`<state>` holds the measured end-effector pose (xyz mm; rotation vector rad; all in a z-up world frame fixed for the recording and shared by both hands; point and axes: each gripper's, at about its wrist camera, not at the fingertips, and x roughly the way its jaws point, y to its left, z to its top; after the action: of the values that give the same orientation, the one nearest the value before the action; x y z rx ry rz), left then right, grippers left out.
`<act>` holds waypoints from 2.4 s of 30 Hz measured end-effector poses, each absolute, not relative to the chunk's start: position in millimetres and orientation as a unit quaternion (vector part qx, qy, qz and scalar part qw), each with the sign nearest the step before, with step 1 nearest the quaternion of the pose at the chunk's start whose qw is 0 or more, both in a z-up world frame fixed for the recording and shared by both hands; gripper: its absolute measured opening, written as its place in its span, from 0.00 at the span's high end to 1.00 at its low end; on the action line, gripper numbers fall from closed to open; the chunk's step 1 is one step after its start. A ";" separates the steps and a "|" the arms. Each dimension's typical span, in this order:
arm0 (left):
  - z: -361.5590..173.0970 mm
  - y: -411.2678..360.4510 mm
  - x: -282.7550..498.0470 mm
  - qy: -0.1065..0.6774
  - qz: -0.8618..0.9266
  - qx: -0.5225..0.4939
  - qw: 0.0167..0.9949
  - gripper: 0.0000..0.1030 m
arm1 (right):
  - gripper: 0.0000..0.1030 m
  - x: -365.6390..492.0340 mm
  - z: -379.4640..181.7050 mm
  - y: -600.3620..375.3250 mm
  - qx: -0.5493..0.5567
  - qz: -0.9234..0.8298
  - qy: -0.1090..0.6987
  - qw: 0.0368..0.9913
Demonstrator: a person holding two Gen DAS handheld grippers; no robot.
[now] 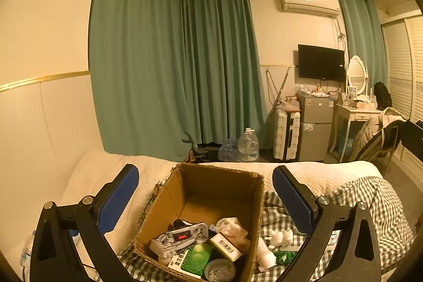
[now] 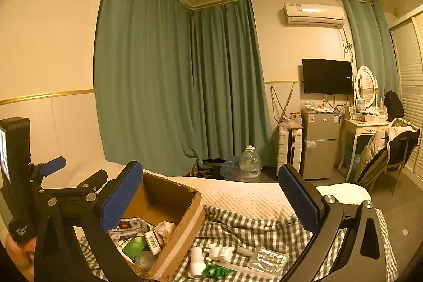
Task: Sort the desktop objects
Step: 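Move both grippers back toward the remaining items on the bedspread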
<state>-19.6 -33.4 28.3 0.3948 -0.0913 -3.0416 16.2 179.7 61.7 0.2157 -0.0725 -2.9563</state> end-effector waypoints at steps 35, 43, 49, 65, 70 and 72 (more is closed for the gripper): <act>-32.8 99.3 -59.9 -0.076 -0.982 0.166 -0.039 0.00 | 0.00 -21.7 4.1 288.3 0.143 -0.986 -0.072 0.039; -62.8 108.3 -79.3 -0.083 -0.976 0.197 -0.052 0.00 | 0.00 -45.5 -17.4 298.5 0.174 -0.982 -0.075 0.022; -82.6 113.6 -90.4 -0.091 -0.970 0.218 -0.063 0.00 | 0.00 -65.9 -37.9 306.5 0.204 -0.977 -0.065 0.000; -133.7 128.9 -113.0 -0.111 -0.950 0.276 -0.098 0.01 | 0.05 -116.0 -107.6 316.2 0.298 -0.952 -0.067 0.013; -158.5 132.9 -123.8 -0.114 -0.938 0.307 -0.110 0.05 | 0.06 -133.8 -131.8 310.4 0.334 -0.941 -0.052 0.019; -167.8 132.7 -128.2 -0.113 -0.934 0.319 -0.113 0.06 | 0.08 -140.9 -142.0 309.1 0.350 -0.935 -0.050 0.024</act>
<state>-128.2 132.7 -167.8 1.0823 -0.3843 -3.1666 -140.9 309.1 -142.0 1.0827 -0.1543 -2.8940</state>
